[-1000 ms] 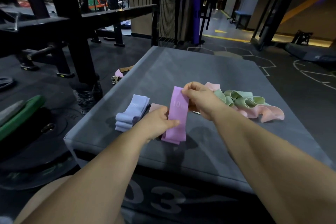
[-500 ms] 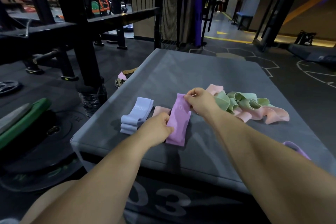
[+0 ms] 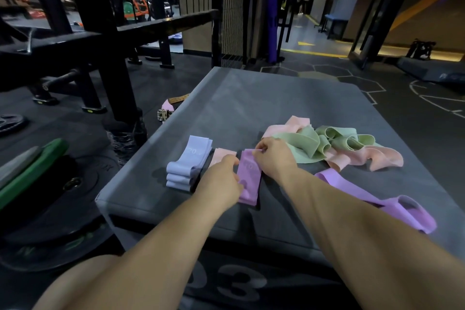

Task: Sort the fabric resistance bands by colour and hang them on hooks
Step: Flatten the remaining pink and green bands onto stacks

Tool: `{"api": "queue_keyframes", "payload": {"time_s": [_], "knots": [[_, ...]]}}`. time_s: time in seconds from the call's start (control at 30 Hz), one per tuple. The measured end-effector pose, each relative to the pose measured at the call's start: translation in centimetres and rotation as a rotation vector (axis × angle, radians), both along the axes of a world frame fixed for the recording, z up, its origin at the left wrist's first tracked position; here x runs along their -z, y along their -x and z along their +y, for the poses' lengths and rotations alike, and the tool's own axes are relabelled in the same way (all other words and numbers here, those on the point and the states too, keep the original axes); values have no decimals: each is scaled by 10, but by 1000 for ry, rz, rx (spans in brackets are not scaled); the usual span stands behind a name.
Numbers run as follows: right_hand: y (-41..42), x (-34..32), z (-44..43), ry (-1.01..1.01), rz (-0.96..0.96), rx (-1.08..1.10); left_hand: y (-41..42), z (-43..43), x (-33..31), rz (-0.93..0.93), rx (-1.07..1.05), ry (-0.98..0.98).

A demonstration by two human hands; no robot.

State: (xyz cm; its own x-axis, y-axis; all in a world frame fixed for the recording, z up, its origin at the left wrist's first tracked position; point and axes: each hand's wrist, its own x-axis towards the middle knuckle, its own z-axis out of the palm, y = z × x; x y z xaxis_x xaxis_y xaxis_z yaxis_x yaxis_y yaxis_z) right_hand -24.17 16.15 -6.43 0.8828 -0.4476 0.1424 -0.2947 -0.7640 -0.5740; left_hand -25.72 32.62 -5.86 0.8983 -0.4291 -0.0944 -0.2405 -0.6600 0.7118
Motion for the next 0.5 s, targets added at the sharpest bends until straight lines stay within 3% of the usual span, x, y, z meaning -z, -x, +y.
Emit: {"api": "queue_keyframes", "payload": {"time_s": [0.23,0.5], "knots": [[1,5,0,39,15,-21,-1,2,4,-160,26,-159],[10,0,1,136,91,-102,-2,1,8,-134,28,-186]]}}
